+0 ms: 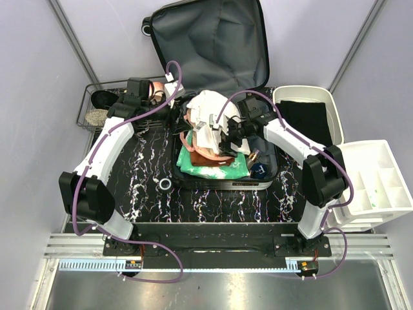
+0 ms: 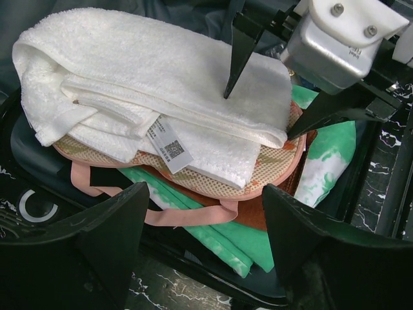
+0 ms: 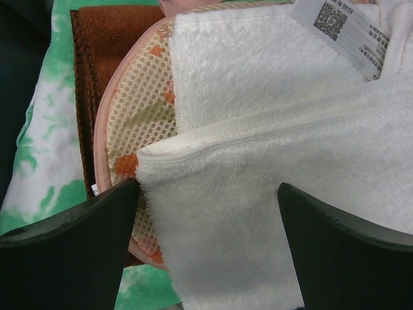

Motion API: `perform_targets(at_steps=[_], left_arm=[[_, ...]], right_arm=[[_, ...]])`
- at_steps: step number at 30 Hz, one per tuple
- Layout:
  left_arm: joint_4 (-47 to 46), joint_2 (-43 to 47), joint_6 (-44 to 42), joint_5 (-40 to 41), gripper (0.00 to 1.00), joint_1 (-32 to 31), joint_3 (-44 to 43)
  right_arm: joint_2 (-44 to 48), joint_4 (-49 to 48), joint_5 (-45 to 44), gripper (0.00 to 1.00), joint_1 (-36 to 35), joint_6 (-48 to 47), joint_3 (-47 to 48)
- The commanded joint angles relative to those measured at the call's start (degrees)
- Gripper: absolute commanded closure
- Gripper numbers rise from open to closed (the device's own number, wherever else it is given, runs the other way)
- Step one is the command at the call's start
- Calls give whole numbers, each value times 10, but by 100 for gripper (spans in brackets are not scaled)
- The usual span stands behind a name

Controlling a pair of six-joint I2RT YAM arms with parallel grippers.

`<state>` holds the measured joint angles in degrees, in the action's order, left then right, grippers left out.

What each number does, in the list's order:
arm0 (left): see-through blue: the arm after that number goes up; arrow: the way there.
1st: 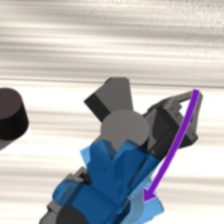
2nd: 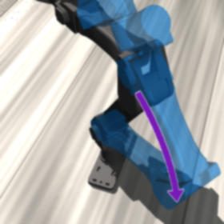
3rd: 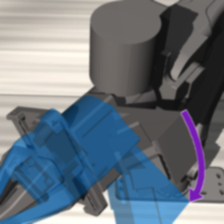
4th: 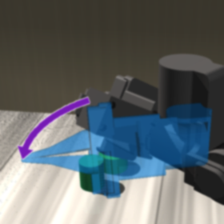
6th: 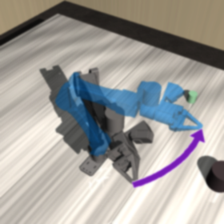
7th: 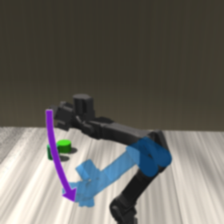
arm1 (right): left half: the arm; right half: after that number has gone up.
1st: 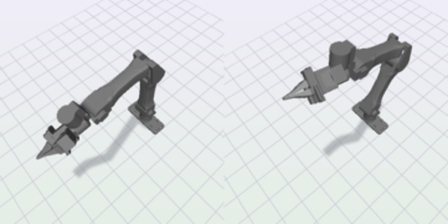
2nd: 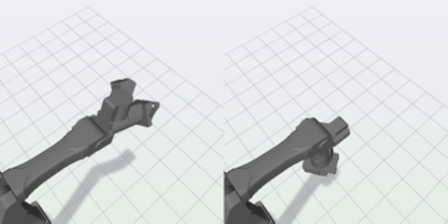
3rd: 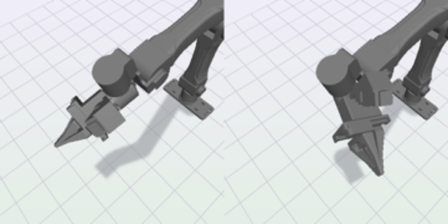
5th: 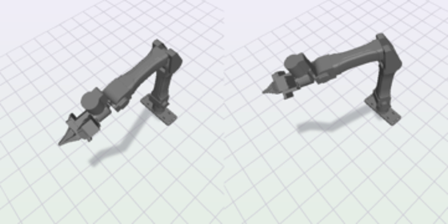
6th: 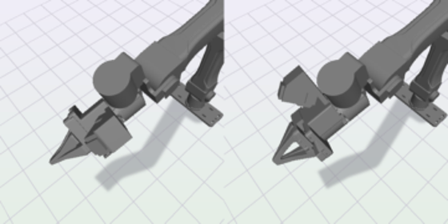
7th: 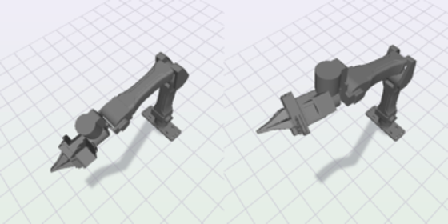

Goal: Open, take out, and arrange the luggage

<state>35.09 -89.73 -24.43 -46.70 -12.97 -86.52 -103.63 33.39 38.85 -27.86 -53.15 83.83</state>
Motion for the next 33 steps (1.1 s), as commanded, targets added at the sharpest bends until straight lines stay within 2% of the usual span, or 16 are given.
perform_targets(at_steps=[1, 5, 7, 10, 13, 16, 17, 19, 21, 22, 23, 25, 27, 30, 32, 33], left_arm=[[-9, 25, -17, -16, 25, 4, 1], [-8, 22, -17, -16, 25, 5, -1], [-9, 23, -19, -16, 25, 5, -2], [-8, 22, -20, -18, 25, 7, -2], [-8, 21, -21, -17, 25, 8, -3], [-8, 24, -21, -19, 25, 9, -1], [-8, 24, -22, -18, 25, 10, -1], [-7, 25, -23, -20, 25, 10, -1], [-5, 25, -25, -21, 25, 12, -2], [-5, 25, -25, -21, 25, 13, -1], [-5, 25, -25, -23, 25, 13, -1], [-4, 24, -25, -27, 25, 13, -1], [-5, 19, -23, -30, 25, 13, -5], [-6, 16, -21, -32, 25, 13, -10], [-7, 13, -20, -32, 26, 13, -12], [-6, 13, -20, -33, 26, 13, -14]], right_arm=[[-12, 20, -3, 0, -14, -34, 16], [-37, -67, -91, 3, -14, 42, 32], [-50, -84, -109, 16, -13, 59, 48], [-48, -104, -118, 30, -14, 73, 51], [-48, -121, -126, 43, -13, 71, 41], [-54, -133, -147, 49, -13, 74, 41], [-54, -133, -150, 61, -14, 75, 42], [-42, -133, -149, 67, -12, 74, 42], [-18, -119, -133, 67, -7, 64, 42], [-11, -112, -123, 64, -5, 60, 43], [-6, -97, -120, 54, -4, 53, 46], [1, -83, -105, 45, 0, 45, 49], [0, -60, -83, 47, 5, 36, 55], [-15, -42, -77, 57, 10, 30, 69], [-23, -30, -74, 55, 13, 44, 88], [-31, -23, -62, 48, 16, 48, 96]])
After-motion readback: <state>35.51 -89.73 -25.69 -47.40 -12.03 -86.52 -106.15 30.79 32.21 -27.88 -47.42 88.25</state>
